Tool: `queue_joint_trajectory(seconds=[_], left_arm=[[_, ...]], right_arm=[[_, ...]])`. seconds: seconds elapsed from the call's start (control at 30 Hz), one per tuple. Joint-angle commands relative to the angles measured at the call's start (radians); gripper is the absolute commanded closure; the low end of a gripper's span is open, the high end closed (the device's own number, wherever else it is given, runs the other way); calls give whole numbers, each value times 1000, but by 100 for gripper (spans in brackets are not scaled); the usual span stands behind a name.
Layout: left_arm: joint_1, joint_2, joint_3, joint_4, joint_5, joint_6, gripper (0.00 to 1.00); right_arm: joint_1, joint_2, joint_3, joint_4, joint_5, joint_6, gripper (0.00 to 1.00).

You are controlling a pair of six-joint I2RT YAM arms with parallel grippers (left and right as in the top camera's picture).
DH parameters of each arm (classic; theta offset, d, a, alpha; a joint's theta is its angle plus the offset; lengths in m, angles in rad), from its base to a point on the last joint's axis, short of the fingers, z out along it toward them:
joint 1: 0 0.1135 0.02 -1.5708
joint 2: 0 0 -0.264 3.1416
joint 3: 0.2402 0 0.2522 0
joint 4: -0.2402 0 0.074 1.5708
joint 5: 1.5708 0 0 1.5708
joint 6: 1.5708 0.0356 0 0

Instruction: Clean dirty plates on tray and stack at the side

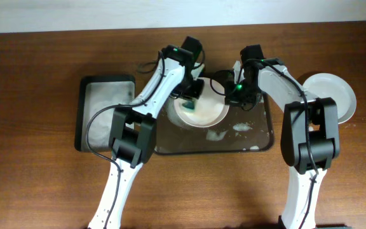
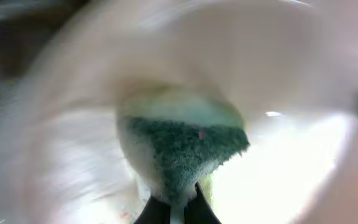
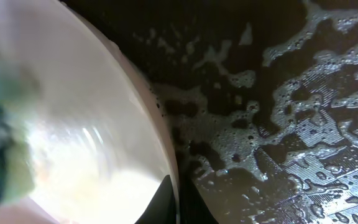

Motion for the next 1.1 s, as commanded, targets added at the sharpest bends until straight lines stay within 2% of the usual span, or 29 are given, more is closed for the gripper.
queue_joint_trajectory(seconds=[0.0,0.1,0.33,0.4,0.5,0.7,0.77,0.93,1.0,1.07], left_arm=[[-16,63,-11,38,298,141,99],[-16,63,-11,82,195,84,99],[-13,63,-11,121,-311,-199,99],[-11,63,-11,109,-409,-227,99],[-13,63,-11,65,-451,-231,99],[-19,63,-11,-81,-407,-225,99],[-19,63,-11,-115,-275,-126,99],[-19,63,-11,-130,200,162,99],[-19,63,-11,-118,283,202,99],[-19,63,-11,-91,288,201,99]], right_arm=[[8,9,-17,0,3,-9,96],[8,9,-17,0,3,-9,96],[8,9,-17,-1,3,-9,96],[8,9,-17,-1,3,-9,96],[8,9,-17,-1,3,-9,96],[8,9,-17,0,3,-9,96],[8,9,-17,0,3,-9,96],[8,9,-17,0,3,-9,96],[8,9,-17,-2,3,-9,96],[8,9,-17,-4,3,-9,96]])
